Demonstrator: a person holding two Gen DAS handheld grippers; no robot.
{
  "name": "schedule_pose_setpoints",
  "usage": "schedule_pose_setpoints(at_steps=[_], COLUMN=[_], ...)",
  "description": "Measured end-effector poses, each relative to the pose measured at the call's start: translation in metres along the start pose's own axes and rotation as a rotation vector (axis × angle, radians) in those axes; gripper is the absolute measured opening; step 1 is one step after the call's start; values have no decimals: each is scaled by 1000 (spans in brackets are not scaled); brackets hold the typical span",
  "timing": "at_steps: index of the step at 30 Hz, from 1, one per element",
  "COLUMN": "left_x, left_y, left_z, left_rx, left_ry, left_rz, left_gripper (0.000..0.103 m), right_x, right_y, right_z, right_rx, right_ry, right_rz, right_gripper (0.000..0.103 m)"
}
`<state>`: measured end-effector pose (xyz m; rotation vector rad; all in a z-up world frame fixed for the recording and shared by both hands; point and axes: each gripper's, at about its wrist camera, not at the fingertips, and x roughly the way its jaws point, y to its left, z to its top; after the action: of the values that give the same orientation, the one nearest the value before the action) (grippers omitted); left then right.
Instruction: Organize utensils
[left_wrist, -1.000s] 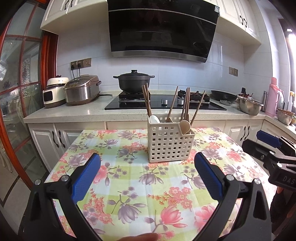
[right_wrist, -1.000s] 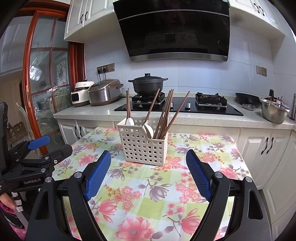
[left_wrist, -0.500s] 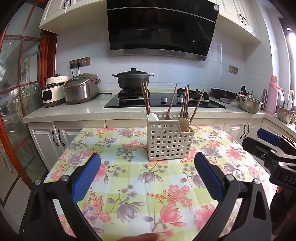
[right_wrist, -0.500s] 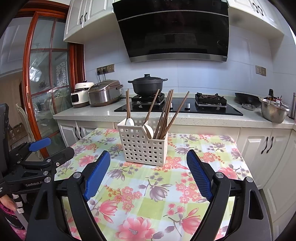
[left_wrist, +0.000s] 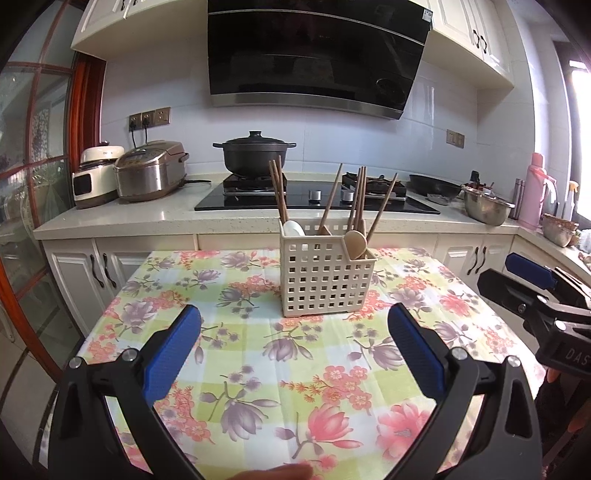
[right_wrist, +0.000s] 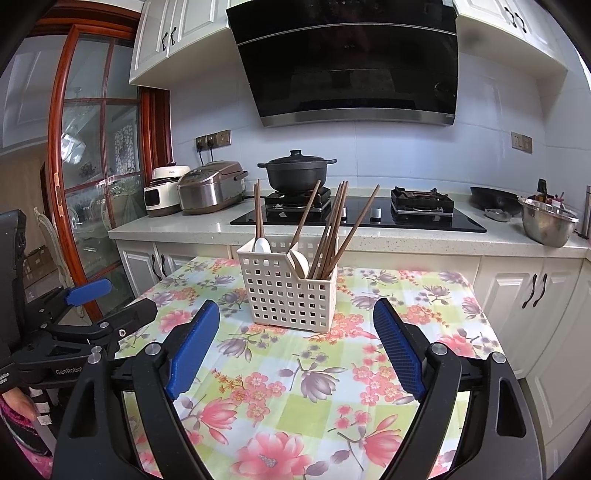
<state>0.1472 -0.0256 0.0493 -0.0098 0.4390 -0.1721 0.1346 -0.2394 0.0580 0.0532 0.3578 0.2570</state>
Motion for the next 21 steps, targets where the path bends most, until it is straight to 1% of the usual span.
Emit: schedule_pose_setpoints(at_steps=[15, 20, 21], left_x=[-3, -2, -2], left_y=[0, 1, 2], left_z=[2, 2, 2], left_rx=[0, -14, -18], left_ry=[-9, -4, -5], left_rz=[-23, -20, -7], left_gripper=[98, 98, 98], right_x=[0, 2, 2], right_y=[-1, -3, -3], right_z=[-2, -3, -3], right_rx=[5, 8, 9], right_ry=[-3, 1, 2], right_rz=[-5, -9, -9], right_gripper=[81, 81, 81])
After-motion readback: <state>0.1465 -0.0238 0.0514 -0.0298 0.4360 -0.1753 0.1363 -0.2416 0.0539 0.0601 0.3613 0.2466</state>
